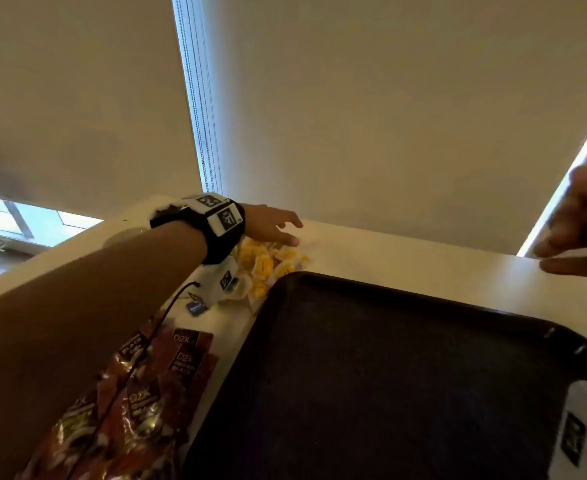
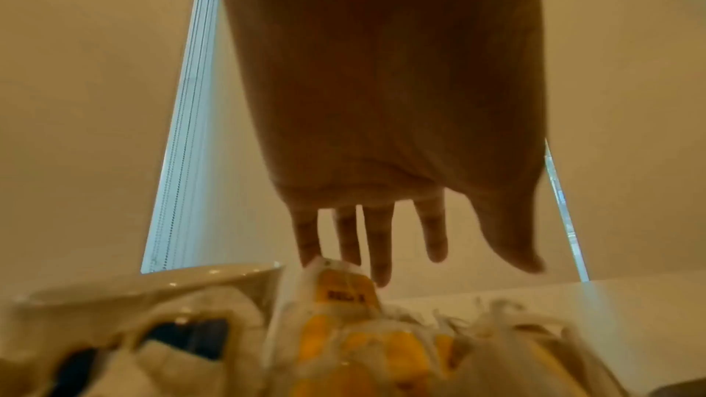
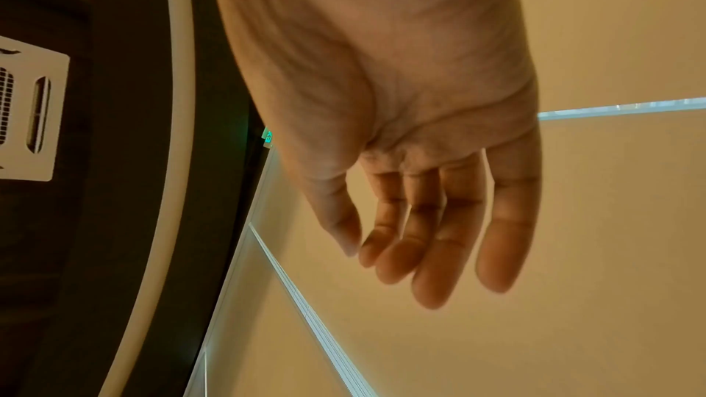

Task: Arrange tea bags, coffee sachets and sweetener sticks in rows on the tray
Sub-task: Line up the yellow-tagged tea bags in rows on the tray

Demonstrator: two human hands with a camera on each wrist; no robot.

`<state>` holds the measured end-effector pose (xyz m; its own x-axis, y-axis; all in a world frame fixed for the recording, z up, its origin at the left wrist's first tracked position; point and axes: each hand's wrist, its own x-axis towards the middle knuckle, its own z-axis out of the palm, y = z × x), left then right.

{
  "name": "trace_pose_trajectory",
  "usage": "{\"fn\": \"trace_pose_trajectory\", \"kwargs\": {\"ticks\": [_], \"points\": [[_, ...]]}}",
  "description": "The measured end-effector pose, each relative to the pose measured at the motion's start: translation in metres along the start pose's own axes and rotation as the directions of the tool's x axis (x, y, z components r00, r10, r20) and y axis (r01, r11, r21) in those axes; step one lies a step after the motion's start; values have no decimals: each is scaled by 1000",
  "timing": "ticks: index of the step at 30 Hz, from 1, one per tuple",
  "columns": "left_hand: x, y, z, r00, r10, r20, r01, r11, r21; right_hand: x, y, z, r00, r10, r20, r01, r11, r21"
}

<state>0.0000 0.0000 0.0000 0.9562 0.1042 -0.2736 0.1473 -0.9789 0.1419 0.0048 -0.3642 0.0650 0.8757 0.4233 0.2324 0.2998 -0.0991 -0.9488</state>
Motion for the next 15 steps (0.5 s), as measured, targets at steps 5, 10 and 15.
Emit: {"fn": "trace_pose_trajectory", "kwargs": {"ticks": [5,10,15], "points": [[18,3,14,970,20,241,-31,999,42,5,3,-12,1000,16,21,-15,999,-50],[21,-5,9,962,25,271,-44,997,65,2,3,-15,998,34,45,-30,996,-84],[27,-15,8,966,67,248,-74,997,21,3,10,-3,995,95,21,-91,987,-134]]}}
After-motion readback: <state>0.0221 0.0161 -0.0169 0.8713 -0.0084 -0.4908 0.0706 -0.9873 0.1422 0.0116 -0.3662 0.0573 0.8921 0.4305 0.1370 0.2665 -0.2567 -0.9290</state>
